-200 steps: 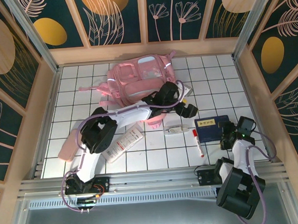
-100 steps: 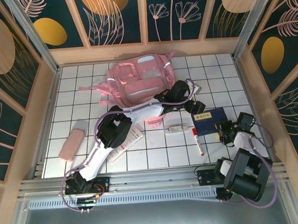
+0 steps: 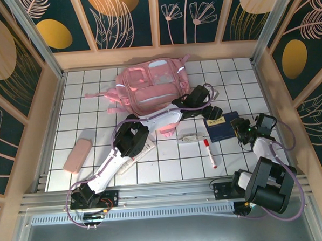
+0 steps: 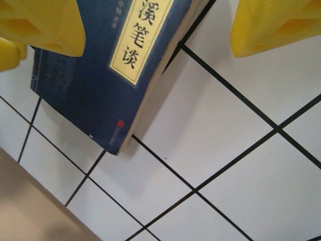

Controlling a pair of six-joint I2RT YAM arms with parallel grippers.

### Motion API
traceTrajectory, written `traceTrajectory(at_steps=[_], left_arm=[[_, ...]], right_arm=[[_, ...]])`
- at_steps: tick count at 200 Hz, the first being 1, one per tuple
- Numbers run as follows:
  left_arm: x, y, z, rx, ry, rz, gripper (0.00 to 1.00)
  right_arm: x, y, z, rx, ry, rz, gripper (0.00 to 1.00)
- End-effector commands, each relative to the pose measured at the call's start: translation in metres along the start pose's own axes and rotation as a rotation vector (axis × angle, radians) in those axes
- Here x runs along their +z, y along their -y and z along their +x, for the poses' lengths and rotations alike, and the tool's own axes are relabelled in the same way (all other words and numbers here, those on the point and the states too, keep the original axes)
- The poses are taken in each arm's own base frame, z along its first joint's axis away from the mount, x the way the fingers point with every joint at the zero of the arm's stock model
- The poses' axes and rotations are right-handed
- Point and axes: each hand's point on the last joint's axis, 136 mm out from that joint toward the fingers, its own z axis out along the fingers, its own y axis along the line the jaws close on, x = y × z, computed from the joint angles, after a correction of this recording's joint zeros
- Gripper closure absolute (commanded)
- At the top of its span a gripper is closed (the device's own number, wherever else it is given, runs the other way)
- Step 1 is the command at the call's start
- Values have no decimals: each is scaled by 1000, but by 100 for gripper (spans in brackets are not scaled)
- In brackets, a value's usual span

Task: Pack books, pencil case, and school supplies into a backpack

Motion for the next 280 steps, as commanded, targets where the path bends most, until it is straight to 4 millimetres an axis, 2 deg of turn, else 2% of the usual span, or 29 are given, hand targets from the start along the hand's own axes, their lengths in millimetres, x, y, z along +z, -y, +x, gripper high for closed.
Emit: traceTrajectory(at_steps=[1,25,66,87,107,133,180,237,280], left_arm=[[13,-8,15,-3,-63,-33,25],[20,-5,23,27,-120,-3,24],[27,-9,64,21,-276,29,25],[27,-11,76,8,-303,37,28],[28,-9,78,5,-308,48,33],[27,-3,78,2,-311,88,45],[26,1,84,1,-328,120,50],[22,9,79,8,-324,151,59],[15,17,72,25,-311,178,66]], right_arm=[[-5,8,-4,17,21,59,51],[-6,17,-4,33,26,82,48],[-3,26,2,50,1,89,47],[-2,27,4,52,-5,86,47],[-1,33,7,57,-7,96,47],[1,39,13,72,-26,111,47],[3,36,14,56,-37,96,46],[13,29,23,47,-96,11,49],[8,9,17,-11,-89,-55,56]])
